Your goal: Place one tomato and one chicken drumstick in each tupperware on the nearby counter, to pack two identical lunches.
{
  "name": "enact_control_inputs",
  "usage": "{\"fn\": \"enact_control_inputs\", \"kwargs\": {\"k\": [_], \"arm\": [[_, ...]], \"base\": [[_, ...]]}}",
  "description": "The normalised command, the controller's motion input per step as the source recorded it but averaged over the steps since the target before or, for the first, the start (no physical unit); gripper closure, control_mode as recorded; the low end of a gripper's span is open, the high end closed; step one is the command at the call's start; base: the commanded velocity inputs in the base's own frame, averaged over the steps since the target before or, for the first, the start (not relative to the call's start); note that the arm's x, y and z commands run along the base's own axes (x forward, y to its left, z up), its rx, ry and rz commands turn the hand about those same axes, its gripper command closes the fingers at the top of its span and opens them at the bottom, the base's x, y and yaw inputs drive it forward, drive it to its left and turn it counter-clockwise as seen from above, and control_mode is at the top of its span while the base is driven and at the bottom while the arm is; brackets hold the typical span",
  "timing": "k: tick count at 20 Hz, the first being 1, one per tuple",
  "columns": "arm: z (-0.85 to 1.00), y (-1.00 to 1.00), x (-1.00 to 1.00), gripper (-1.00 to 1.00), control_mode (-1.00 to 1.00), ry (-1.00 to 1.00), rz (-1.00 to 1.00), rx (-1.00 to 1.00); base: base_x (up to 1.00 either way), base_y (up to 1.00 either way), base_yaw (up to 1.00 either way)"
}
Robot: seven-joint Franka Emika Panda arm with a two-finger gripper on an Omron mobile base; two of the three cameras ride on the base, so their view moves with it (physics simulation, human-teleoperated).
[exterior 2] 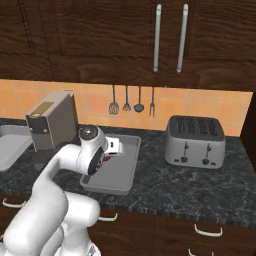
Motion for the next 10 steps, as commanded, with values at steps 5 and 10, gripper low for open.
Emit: {"fn": "enact_control_inputs", "kwargs": {"k": [5, 10], "arm": [[-0.38, -0.08, 0.89, 1.00, -1.00, 0.00, 0.00, 0.00], [-0.44, 0.01, 0.79, 1.00, -1.00, 0.00, 0.00, 0.00]], "base": [[0.00, 0.00, 0.00], [0.00, 0.00, 0.00]]}}
